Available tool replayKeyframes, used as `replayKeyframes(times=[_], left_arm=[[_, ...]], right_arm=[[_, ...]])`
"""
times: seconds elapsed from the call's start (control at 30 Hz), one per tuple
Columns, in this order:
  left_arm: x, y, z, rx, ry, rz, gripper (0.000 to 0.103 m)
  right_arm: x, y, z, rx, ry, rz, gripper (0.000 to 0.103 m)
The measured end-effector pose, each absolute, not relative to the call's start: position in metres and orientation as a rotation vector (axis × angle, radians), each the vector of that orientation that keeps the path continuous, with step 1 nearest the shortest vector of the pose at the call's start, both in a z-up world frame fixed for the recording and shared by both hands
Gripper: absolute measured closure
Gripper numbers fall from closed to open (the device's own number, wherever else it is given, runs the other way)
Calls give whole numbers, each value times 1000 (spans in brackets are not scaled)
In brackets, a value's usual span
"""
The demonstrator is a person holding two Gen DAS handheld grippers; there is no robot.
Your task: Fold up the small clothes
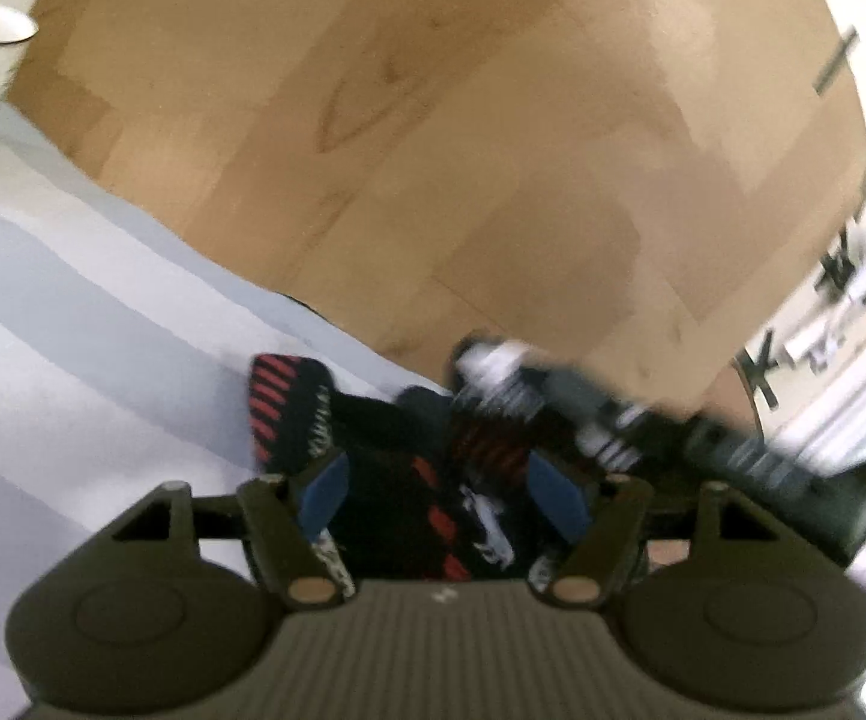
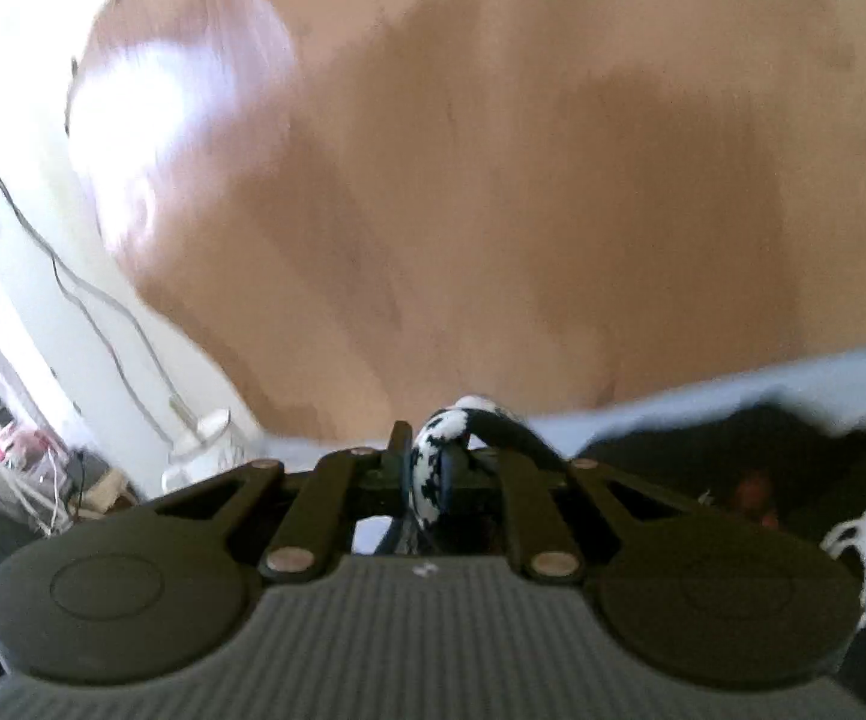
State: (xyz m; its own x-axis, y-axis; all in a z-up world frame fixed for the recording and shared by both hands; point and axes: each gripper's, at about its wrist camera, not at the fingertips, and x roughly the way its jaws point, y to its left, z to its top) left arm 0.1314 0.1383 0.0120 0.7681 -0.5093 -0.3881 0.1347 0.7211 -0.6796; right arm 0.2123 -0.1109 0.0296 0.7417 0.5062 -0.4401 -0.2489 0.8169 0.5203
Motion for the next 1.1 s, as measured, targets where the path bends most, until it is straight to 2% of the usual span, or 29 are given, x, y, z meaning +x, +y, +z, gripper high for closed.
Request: replayKeyframes(times=[0.13, 0.3, 0.37, 0.43, 0.47, 0.5, 0.6, 0.67, 0.93, 0.97, 1.0, 1.03, 1.07, 1.1], left_arm=[[136, 143, 8, -705, 609, -367, 34], [134, 137, 9, -671, 612, -377, 32], [134, 133, 10, -650, 611, -382, 31], [134, 127, 10, -625, 616, -390, 30], [133, 123, 10, -611, 618, -393, 30], [133, 118, 11, -590, 622, -399, 29], [132, 104, 15, -546, 628, -424, 27], [134, 91, 19, -514, 638, -438, 27], [175, -4, 29, -375, 806, -532, 25], [180, -14, 27, -362, 828, -531, 28], [185, -24, 23, -338, 851, -520, 38], [189, -33, 19, -310, 876, -506, 67], [192, -37, 14, -298, 901, -505, 80], [192, -37, 11, -305, 911, -500, 85]], right_arm=[[212, -105, 19, 413, 610, 424, 92], [179, -143, 42, 322, 497, 311, 92], [161, -161, 45, 245, 450, 223, 89], [143, -173, 37, 118, 439, 133, 71], [139, -177, 31, 79, 479, 124, 48], [135, -182, 24, 73, 534, 139, 37], [122, -211, 16, 189, 618, 187, 33], [109, -232, 15, 327, 642, 207, 26], [102, -302, 4, 808, 632, 212, 25], [106, -309, 2, 852, 638, 210, 26], [108, -312, 0, 886, 639, 209, 26], [112, -317, -2, 914, 639, 209, 26], [113, -319, -2, 937, 642, 215, 27], [115, -319, -3, 965, 645, 233, 27]])
